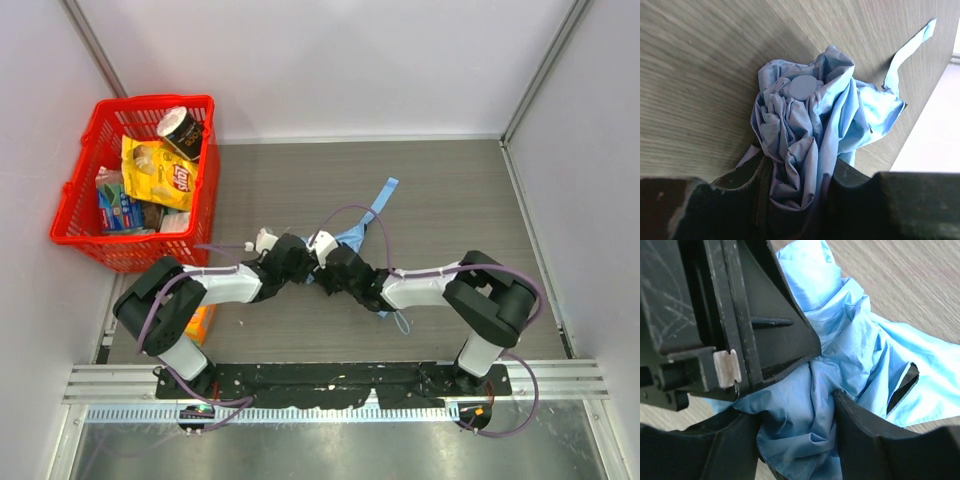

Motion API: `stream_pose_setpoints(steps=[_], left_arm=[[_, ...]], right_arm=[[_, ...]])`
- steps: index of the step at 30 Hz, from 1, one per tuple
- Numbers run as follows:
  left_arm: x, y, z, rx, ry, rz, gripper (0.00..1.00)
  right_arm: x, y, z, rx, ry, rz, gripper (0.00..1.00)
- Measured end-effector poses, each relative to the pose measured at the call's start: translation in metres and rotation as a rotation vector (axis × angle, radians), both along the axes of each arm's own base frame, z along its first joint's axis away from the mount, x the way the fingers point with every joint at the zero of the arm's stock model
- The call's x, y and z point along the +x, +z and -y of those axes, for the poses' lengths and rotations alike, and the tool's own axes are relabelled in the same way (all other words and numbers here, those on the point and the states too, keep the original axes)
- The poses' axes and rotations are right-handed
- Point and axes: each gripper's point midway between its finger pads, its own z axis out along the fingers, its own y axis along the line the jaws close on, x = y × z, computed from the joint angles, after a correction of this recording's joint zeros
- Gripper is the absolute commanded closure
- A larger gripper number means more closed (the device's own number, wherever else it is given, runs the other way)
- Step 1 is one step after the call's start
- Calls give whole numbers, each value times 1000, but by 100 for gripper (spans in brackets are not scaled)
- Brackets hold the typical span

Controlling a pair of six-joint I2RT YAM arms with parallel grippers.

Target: Put away the umbrella

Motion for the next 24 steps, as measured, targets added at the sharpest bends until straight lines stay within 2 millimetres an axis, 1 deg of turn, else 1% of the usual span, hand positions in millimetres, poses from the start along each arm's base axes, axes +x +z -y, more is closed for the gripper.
stream_pose_setpoints(steps=[3,6,8,9,11,12,13,15,16,17,18,19,20,22,24], left_arm=[[7,0,-9,-3,27,-5,100],[13,0,-16,-8,48,-11,100],[13,-2,-18,-9,53,-21,100],[13,-2,-18,-10,55,-23,100],[15,-3,-21,-11,58,-29,100],[16,-3,-22,-10,59,-31,100],[17,-3,-24,-12,61,-33,100],[20,-3,-27,-14,69,-37,100],[21,-3,-29,-14,75,-37,100],[24,-2,-31,-15,82,-36,100],[25,-1,-33,-14,86,-35,100],[28,0,-34,-14,88,-29,100],[30,3,-33,-13,82,-22,100],[32,7,-33,-12,72,-8,100],[32,9,-32,-9,64,1,100]], right_arm=[[7,-1,-9,5,-35,14,45],[14,-4,-16,0,-55,24,38],[17,-7,-17,-9,-67,29,36],[17,-7,-18,-10,-66,28,36],[17,-8,-20,-14,-59,21,38],[17,-8,-22,-15,-56,20,42],[18,-8,-23,-16,-56,19,44],[21,-9,-27,-18,-58,15,58],[23,-9,-29,-16,-60,15,68],[25,-10,-31,-17,-64,16,74],[26,-9,-33,-15,-67,19,83],[28,-9,-34,-20,-64,21,87],[29,-8,-34,-30,-59,29,94],[30,-8,-33,-42,-53,41,99],[30,-6,-33,-45,-48,48,99]])
